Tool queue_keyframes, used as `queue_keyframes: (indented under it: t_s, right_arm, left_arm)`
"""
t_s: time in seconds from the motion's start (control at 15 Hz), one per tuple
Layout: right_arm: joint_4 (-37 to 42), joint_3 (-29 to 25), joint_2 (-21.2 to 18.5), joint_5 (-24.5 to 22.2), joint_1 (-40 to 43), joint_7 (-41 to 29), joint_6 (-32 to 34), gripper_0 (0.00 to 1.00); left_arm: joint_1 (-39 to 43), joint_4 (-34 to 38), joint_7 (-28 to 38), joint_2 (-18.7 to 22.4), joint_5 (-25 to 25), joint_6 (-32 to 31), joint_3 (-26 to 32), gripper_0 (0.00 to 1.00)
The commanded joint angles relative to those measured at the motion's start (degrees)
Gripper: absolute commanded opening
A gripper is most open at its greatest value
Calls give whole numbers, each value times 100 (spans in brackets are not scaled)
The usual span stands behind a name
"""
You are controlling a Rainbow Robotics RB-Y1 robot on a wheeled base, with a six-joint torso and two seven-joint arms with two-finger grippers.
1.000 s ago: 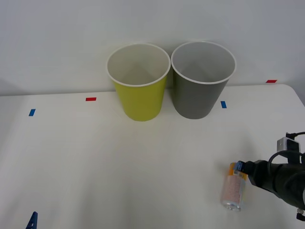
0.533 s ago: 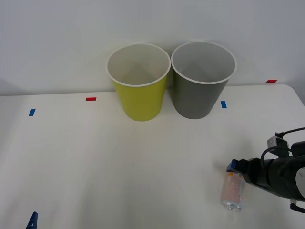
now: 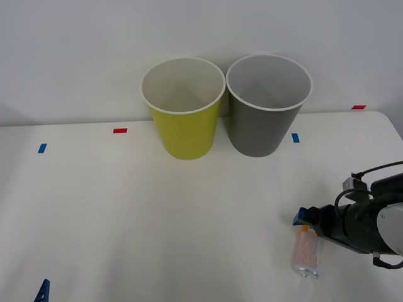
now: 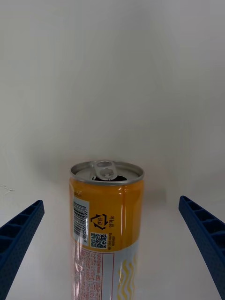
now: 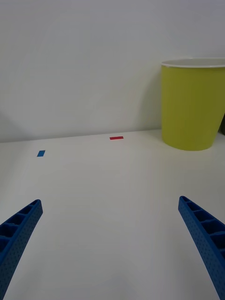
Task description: Put cans in the gray bin and PET bottles in the light green bin.
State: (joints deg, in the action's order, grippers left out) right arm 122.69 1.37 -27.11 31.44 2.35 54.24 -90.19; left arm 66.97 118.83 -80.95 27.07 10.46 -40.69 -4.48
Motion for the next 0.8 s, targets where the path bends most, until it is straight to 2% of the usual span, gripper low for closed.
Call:
queue_keyframes:
  t_s: [0.07,0.67,0.73,0.8]
  right_arm:
    - [-228,144,-93,20,-147,-1,1,100]
    - [-694,381,-84,-15,-472,-54,1,100]
    - [-694,399,-84,-15,-472,-54,10,95]
    - [-694,417,-84,-24,-481,-36,10,73]
  left_arm:
    - [0,0,0,0,0,0,0,100]
    - [0,0,0,0,0,0,0,100]
    - [0,0,0,0,0,0,0,100]
    - [0,0,0,0,0,0,0,100]
